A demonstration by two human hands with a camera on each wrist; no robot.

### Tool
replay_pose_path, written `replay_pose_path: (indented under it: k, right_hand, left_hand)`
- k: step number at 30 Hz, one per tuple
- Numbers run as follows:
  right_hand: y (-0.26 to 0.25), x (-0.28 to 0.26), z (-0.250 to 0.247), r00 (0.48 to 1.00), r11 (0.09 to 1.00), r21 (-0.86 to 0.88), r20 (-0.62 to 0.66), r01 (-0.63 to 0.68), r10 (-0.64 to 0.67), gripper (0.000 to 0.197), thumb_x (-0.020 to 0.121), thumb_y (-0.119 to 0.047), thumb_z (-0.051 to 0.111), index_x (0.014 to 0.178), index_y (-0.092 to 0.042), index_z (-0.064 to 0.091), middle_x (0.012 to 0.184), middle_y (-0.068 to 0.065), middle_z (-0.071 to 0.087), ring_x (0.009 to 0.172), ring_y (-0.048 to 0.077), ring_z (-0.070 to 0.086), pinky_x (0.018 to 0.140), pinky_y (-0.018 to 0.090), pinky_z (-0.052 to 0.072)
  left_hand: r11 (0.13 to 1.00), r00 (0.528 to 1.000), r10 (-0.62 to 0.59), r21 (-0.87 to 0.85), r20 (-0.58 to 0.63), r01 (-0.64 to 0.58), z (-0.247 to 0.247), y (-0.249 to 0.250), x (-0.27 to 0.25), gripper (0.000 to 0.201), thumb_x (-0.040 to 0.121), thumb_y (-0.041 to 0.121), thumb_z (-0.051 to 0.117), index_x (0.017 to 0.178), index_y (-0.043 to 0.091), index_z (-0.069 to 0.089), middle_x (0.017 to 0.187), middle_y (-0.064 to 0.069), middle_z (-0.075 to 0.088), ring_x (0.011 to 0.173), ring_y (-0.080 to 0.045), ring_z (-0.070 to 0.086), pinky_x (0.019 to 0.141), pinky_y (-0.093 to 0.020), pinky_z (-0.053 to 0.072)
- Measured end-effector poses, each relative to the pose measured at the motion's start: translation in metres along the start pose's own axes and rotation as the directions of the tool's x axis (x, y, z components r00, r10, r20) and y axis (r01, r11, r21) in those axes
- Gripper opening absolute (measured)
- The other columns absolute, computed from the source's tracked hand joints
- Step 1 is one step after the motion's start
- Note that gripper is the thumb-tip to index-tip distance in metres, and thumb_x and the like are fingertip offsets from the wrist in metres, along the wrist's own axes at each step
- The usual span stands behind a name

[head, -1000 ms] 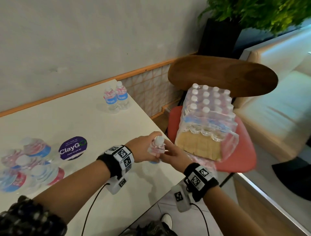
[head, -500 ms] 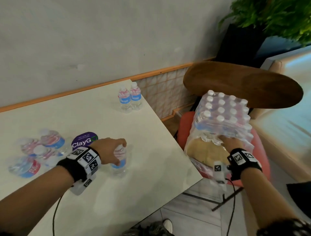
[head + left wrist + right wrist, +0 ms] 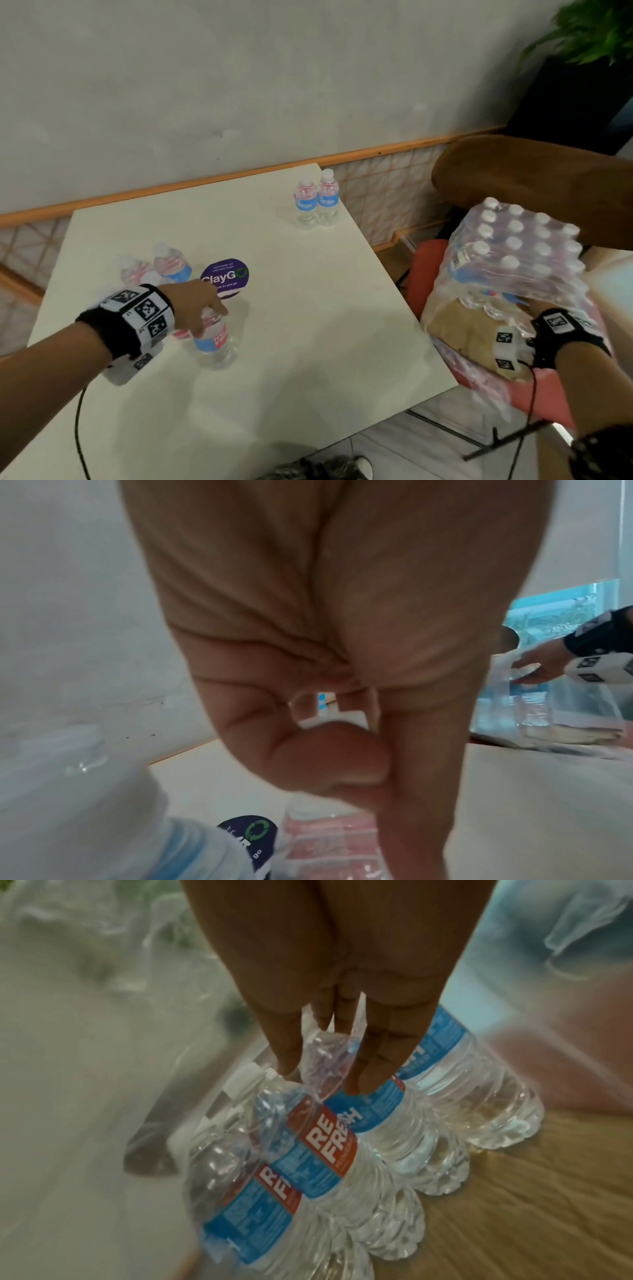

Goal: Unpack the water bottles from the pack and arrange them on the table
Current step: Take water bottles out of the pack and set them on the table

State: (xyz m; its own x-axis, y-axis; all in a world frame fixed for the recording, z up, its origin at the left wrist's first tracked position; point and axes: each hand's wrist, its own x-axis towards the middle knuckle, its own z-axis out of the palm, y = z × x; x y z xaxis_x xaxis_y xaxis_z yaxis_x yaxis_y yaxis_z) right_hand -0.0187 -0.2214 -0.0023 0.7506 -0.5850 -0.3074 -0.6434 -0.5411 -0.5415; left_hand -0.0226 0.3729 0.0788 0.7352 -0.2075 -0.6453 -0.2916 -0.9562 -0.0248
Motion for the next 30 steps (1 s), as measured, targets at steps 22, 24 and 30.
replay_pose_path:
  k: [22, 24, 30]
  right_hand:
    - [-0.011, -0.002, 0.016, 0.977, 0.861, -0.464, 0.069, 0.210, -0.201, 0.046, 0.092, -0.015, 0.055, 0.133, 0.006, 0.046, 0.138, 0.033, 0.041, 0.128, 0.045, 0.039, 0.107, 0.044, 0.025]
    - [-0.010, -0.005, 0.014, 0.975, 0.851, -0.482, 0.035, 0.210, -0.220, 0.047, 0.091, -0.016, 0.057, 0.132, 0.005, 0.048, 0.137, 0.035, 0.042, 0.127, 0.047, 0.040, 0.105, 0.046, 0.026]
    - [-0.005, -0.008, 0.014, 0.960, 0.809, -0.540, -0.009, 0.231, -0.280, 0.049, 0.083, -0.018, 0.069, 0.127, -0.001, 0.055, 0.142, 0.032, 0.034, 0.128, 0.048, 0.036, 0.105, 0.052, 0.031]
  left_hand:
    - [0.991, 0.992, 0.035, 0.126, 0.120, -0.050, 0.011, -0.025, -0.036, 0.058, 0.080, 0.013, 0.067, 0.132, 0.033, 0.054, 0.132, -0.001, 0.043, 0.124, -0.018, 0.045, 0.093, -0.021, 0.037]
    - [0.993, 0.990, 0.018, 0.116, 0.137, -0.034, 0.014, -0.032, -0.041, 0.058, 0.079, 0.009, 0.067, 0.132, 0.031, 0.055, 0.137, 0.000, 0.043, 0.128, -0.016, 0.043, 0.098, -0.022, 0.037]
    - [0.980, 0.988, -0.047, 0.199, 0.145, 0.017, 0.023, -0.050, -0.053, 0.061, 0.080, 0.005, 0.064, 0.135, 0.029, 0.052, 0.149, -0.005, 0.035, 0.137, -0.019, 0.037, 0.108, -0.027, 0.035]
